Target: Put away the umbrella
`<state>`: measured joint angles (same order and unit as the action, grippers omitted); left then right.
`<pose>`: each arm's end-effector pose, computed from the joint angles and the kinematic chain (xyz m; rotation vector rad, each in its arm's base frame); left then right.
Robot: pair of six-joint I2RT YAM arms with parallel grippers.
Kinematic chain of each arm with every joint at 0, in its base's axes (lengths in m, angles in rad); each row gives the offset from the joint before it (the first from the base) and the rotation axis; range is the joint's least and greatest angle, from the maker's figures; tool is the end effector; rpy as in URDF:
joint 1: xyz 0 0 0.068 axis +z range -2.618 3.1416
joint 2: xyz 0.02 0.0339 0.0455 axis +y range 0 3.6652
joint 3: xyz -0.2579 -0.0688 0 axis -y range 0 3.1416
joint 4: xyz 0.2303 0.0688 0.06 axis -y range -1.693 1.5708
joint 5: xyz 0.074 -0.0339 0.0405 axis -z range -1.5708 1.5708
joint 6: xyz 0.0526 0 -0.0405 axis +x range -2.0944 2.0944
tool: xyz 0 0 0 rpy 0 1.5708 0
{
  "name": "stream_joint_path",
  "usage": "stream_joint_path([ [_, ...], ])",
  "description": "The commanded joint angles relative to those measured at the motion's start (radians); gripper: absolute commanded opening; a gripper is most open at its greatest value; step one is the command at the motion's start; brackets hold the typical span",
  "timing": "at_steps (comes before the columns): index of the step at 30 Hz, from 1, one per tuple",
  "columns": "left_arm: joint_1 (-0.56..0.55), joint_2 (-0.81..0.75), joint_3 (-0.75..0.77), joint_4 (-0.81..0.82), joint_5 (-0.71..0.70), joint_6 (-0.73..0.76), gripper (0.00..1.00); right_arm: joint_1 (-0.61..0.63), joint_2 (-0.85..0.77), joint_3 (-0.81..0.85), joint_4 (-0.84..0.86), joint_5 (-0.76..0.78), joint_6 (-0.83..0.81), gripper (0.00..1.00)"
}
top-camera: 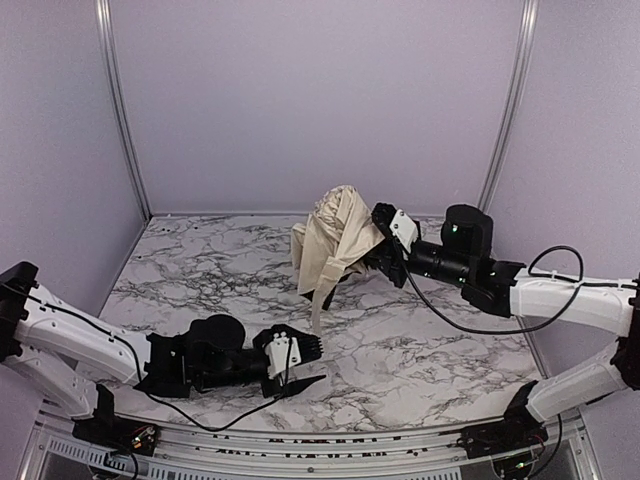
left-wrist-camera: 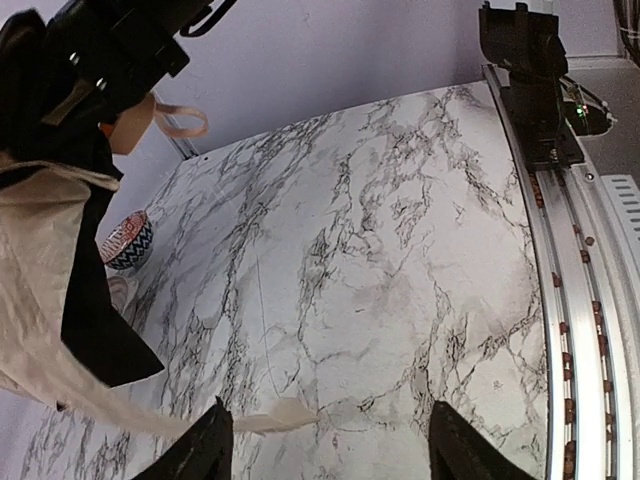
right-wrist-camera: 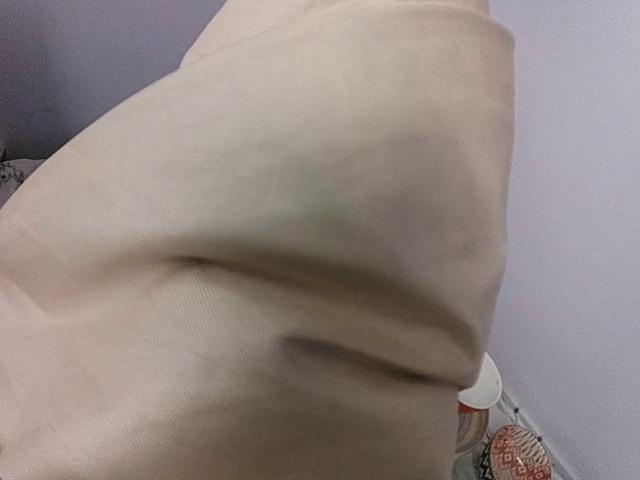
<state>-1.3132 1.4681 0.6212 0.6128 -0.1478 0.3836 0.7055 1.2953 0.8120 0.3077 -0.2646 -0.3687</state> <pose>0.0874 -0.3013 0.2080 1.3027 1.2908 -0.5268 0.2229 0.2079 0.2860 -1.0651 1.4064 0.4764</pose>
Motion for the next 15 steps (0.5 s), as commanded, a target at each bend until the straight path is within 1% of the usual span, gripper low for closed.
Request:
stream_joint_path([
  [1,0.004,-0.155,-0.069,-0.024,0.067,0.043,0.73,0.025,-0.068,-0.015,0.1,-0.105,-0.176,0.0],
  [5,0.028,-0.343,-0.168,-0.055,0.276,0.06,0.75,0.025,-0.101,-0.023,0.084,-0.166,-0.285,0.0],
  [7,0.074,-0.42,-0.198,-0.052,0.354,0.037,0.75,0.025,-0.108,-0.012,0.067,-0.184,-0.307,0.0],
  [8,0.097,-0.432,-0.198,-0.041,0.374,0.018,0.75,0.026,-0.107,-0.001,0.061,-0.182,-0.304,0.0],
  [11,0.131,-0.368,-0.15,0.002,0.357,-0.051,0.74,0.029,-0.098,0.033,0.037,-0.162,-0.289,0.0],
  [12,0.132,-0.327,-0.125,0.018,0.362,-0.071,0.72,0.031,-0.096,0.041,0.035,-0.155,-0.286,0.0],
  [13,0.131,-0.289,-0.1,0.04,0.37,-0.086,0.67,0.034,-0.094,0.044,0.033,-0.15,-0.287,0.0],
  [14,0.132,-0.25,-0.084,0.082,0.369,-0.105,0.63,0.036,-0.093,0.049,0.031,-0.15,-0.29,0.0],
  [15,0.133,-0.218,-0.074,0.135,0.358,-0.123,0.61,0.037,-0.092,0.051,0.027,-0.151,-0.291,0.0],
])
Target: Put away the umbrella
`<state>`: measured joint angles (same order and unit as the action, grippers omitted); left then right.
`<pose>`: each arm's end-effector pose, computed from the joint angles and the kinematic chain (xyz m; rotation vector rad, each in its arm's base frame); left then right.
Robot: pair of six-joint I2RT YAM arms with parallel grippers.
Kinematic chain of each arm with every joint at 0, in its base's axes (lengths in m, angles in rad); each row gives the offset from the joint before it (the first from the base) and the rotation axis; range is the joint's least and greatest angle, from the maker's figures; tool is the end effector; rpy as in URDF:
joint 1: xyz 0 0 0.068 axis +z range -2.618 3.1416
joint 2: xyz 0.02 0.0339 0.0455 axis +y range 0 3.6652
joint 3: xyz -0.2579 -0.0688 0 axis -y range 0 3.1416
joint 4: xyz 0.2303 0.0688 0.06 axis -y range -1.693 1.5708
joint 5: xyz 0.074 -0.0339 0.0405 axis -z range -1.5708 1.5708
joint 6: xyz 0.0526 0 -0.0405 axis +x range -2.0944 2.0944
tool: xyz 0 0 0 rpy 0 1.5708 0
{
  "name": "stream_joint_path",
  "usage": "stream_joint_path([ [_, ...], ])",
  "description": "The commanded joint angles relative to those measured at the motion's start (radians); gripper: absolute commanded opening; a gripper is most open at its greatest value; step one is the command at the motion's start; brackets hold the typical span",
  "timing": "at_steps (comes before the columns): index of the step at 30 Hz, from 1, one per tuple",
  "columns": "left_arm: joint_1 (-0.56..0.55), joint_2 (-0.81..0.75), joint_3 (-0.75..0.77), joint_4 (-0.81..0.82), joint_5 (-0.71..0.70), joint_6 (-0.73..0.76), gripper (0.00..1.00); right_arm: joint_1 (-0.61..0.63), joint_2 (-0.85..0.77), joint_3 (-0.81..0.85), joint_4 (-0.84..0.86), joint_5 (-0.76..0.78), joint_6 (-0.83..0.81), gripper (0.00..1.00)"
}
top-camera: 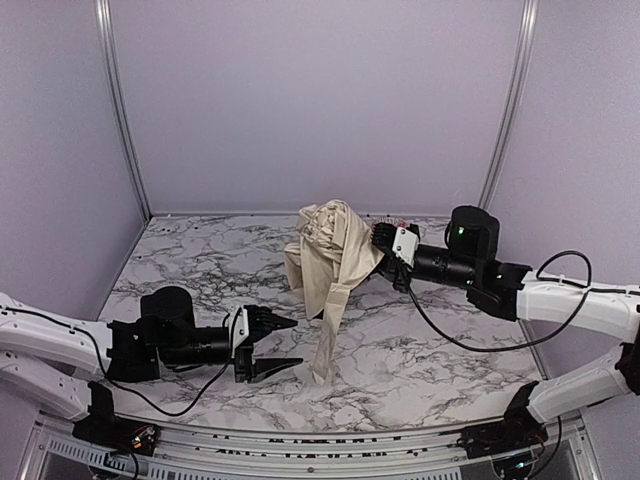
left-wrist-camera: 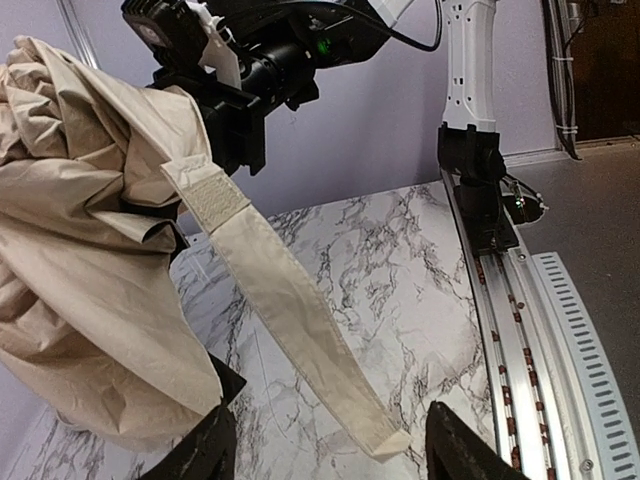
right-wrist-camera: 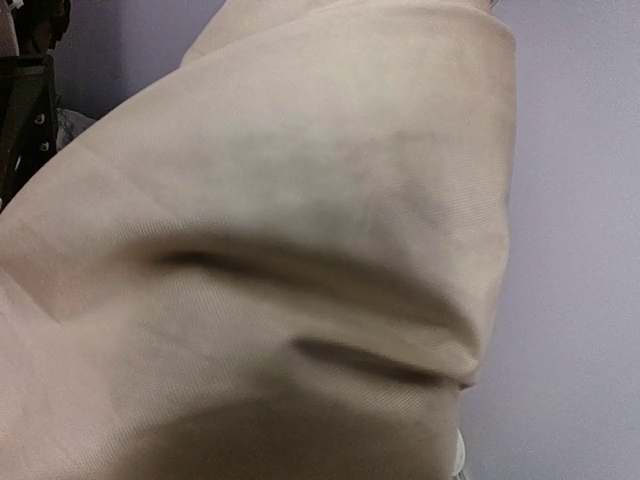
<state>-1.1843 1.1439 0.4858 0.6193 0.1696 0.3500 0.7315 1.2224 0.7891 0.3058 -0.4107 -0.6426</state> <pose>0.0890 -0.2422 0.2500 1.2500 1.1009 -0.7760 0.1998 0.2076 0.2981 -1.3011 1.1014 0.4145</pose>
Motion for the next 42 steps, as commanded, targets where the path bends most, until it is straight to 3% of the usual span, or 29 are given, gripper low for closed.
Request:
stream_joint_path([
  [1,0.007,0.134,0.068,0.182,0.025,-0.103,0.6,0.013,-0.02,0.077,0.022,-0.008,-0.016,0.0],
  [4,0.031,0.217,0.108,0.296,0.034,-0.118,0.69,0.016,-0.019,0.089,0.003,-0.021,-0.017,0.0],
  [11,0.065,0.388,0.188,0.301,0.082,-0.125,0.7,0.022,-0.033,0.095,-0.016,-0.021,-0.015,0.0],
  [16,0.08,0.4,0.17,0.341,0.086,-0.116,0.72,0.024,-0.036,0.09,-0.019,-0.033,-0.016,0.0],
  [19,0.09,0.385,0.158,0.346,0.201,-0.103,0.72,0.025,-0.029,0.098,-0.034,-0.042,-0.015,0.0],
  [25,0.092,0.459,0.188,0.347,0.403,-0.187,0.53,0.025,-0.033,0.102,-0.037,-0.046,-0.017,0.0],
  [27,0.093,0.482,0.212,0.347,0.456,-0.216,0.3,0.025,-0.035,0.105,-0.042,-0.049,-0.015,0.0],
  [29,0.092,0.484,0.219,0.346,0.461,-0.232,0.0,0.025,-0.039,0.11,-0.056,-0.048,-0.011,0.0],
  [37,0.12,0.369,0.048,0.225,0.326,-0.14,0.0,-0.03,-0.12,0.119,-0.056,0.053,0.112,0.0],
  [42,0.212,0.389,-0.008,0.171,0.276,-0.069,0.0,-0.024,-0.176,0.122,-0.103,-0.074,0.108,0.0],
])
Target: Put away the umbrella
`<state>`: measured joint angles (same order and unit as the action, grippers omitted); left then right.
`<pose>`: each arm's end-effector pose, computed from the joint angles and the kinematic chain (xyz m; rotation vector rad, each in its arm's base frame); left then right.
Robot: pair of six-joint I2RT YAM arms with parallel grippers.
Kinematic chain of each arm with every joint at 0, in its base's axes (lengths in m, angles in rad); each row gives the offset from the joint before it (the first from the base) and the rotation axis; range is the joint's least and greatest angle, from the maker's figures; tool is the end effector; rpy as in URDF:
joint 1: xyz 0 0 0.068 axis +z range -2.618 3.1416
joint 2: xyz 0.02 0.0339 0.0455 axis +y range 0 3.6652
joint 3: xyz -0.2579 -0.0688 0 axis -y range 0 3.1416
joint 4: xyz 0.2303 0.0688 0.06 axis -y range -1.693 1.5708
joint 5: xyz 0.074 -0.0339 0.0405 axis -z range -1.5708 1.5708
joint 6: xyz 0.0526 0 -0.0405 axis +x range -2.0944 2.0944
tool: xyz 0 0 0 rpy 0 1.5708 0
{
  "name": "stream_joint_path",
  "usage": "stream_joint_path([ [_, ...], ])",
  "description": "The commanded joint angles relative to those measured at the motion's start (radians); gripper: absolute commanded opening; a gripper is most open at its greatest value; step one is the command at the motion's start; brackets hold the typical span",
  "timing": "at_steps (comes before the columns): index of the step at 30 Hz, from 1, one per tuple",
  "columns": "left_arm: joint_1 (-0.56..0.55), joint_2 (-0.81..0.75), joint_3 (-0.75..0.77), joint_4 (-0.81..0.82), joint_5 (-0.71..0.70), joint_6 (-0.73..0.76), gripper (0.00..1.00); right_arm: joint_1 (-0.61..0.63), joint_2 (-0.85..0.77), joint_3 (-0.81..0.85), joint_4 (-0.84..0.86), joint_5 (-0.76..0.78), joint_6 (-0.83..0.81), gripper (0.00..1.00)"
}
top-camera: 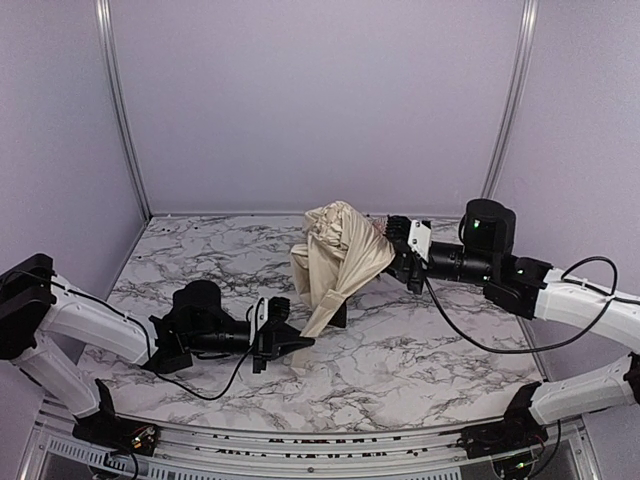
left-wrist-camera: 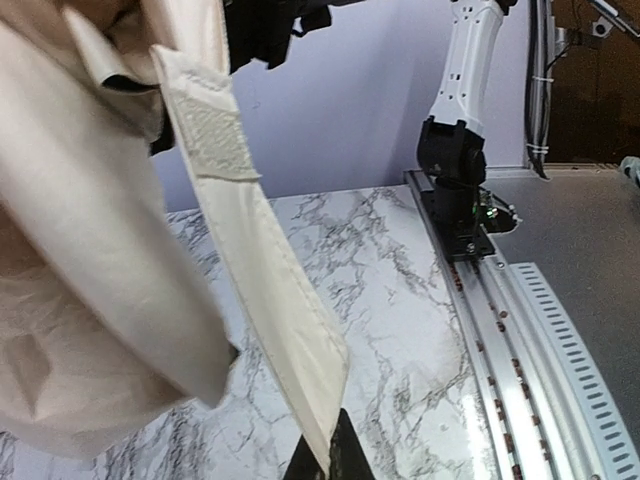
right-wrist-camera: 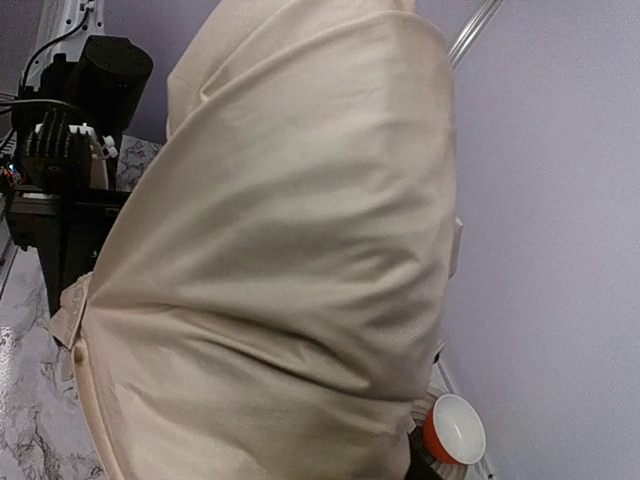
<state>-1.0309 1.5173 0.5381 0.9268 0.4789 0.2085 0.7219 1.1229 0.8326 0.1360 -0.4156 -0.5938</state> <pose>0.1360 -0.2740 0.2070 1.2865 1.1362 -1.0084 0.1862 0.1923 0.3188 -1.2863 1.1611 0.4523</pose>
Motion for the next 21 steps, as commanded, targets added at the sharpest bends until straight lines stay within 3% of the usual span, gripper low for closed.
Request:
stream_joint_path([
  [1,0.082,0.018,-0.063,-0.137,-0.039,0.089,0.0,-0.007,-0.084,0.081,0.039,-0.103,0.05,0.0],
  [6,0.185,0.084,-0.017,-0.168,-0.036,0.212,0.0,0.157,-0.093,0.111,-0.176,-0.182,-0.08,0.0],
  [12,0.265,0.208,0.114,-0.181,0.112,0.253,0.0,0.287,-0.113,0.056,-0.126,-0.244,-0.064,0.0],
  [17,0.301,0.233,0.188,-0.183,0.082,0.322,0.0,0.359,-0.053,0.029,-0.19,-0.309,-0.131,0.0],
  [21,0.343,0.189,0.223,-0.184,0.075,0.391,0.0,0.447,0.024,0.009,-0.294,-0.238,-0.15,0.0],
])
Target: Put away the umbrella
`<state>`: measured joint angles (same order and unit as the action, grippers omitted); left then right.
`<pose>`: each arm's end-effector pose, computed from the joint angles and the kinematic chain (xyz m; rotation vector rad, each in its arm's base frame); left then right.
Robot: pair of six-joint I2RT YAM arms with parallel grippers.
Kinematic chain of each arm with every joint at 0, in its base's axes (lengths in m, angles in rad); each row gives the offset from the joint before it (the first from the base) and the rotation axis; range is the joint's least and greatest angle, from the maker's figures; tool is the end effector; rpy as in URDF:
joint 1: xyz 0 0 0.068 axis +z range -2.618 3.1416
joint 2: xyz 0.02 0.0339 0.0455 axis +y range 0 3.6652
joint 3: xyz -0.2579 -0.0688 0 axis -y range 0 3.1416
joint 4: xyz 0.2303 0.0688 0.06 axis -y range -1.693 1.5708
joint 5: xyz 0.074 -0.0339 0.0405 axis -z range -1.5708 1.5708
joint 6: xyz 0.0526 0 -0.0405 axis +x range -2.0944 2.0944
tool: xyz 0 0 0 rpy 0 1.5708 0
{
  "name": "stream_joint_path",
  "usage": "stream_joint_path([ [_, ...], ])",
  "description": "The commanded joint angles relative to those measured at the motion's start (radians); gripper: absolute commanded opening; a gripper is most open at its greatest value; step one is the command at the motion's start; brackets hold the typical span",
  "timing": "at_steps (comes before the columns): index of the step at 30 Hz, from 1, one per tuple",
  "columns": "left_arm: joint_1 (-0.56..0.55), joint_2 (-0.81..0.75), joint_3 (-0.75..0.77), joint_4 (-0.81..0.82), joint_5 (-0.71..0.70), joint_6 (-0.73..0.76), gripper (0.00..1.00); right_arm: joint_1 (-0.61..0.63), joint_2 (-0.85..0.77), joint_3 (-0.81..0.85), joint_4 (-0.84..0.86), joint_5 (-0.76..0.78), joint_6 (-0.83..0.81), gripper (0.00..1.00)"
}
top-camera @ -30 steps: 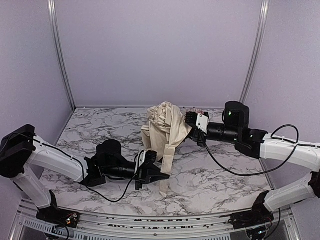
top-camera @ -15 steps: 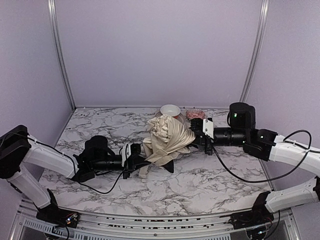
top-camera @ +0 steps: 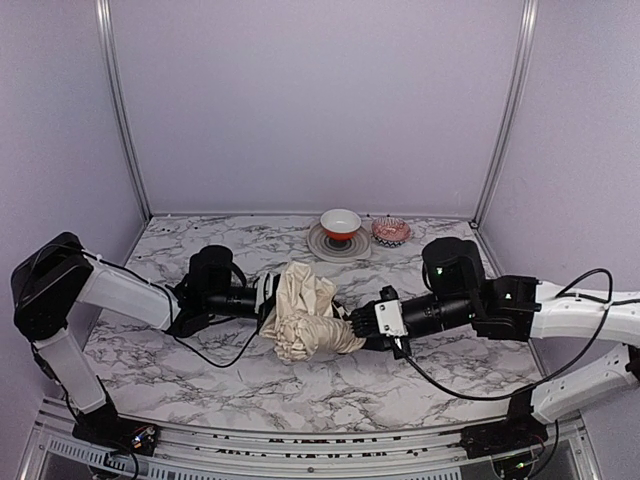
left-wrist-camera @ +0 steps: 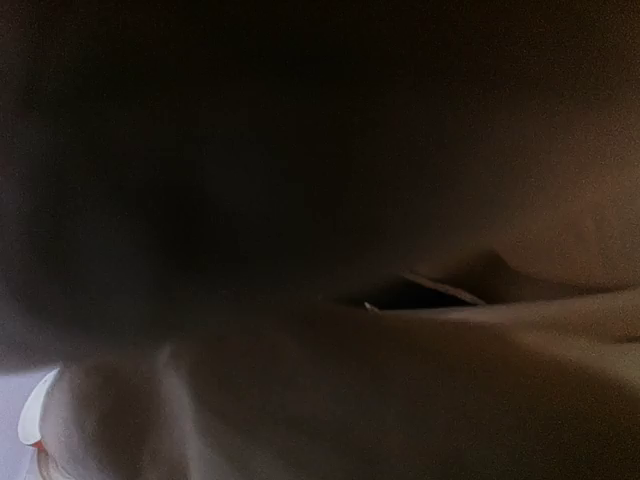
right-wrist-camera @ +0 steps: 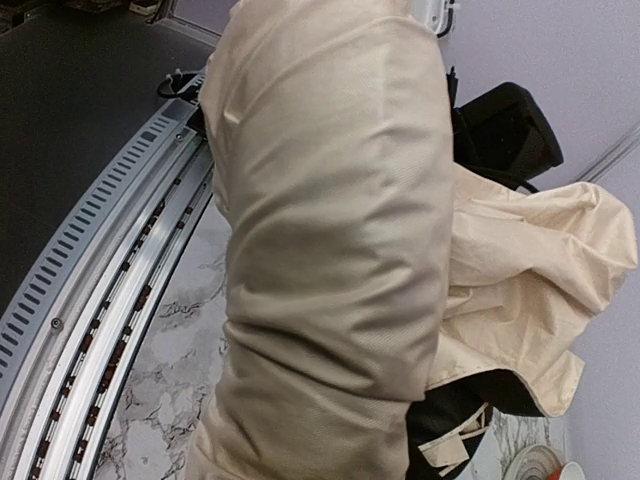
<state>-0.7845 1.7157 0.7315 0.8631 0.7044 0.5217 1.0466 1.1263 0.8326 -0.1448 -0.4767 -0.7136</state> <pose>0.2222 -0.2699 0.1963 1.4208 0.9783 -0.7880 0.1073 0.2339 0.2858 -1.7383 1.0361 0.6899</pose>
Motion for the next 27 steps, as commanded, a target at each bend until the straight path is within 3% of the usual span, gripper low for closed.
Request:
stream_joint_path([
  [1,0.122,-0.021,0.032,-0.122,-0.159,0.095,0.0,0.14,0.034,-0.001,-0.028,-0.151,-0.026,0.0],
  [9,0.125,-0.1,0.101,-0.227,-0.133,0.252,0.0,0.208,0.249,-0.084,0.025,0.12,0.026,0.0],
  [15,0.008,-0.161,0.065,-0.257,-0.196,0.373,0.0,0.238,0.508,-0.011,-0.02,0.349,0.007,0.0],
  [21,-0.056,-0.132,0.027,-0.27,-0.403,0.504,0.0,0.247,0.611,0.052,-0.128,0.354,0.025,0.0],
  [27,-0.055,0.035,0.071,-0.256,-0.512,0.535,0.0,0.253,0.686,0.099,-0.19,0.313,0.039,0.0],
])
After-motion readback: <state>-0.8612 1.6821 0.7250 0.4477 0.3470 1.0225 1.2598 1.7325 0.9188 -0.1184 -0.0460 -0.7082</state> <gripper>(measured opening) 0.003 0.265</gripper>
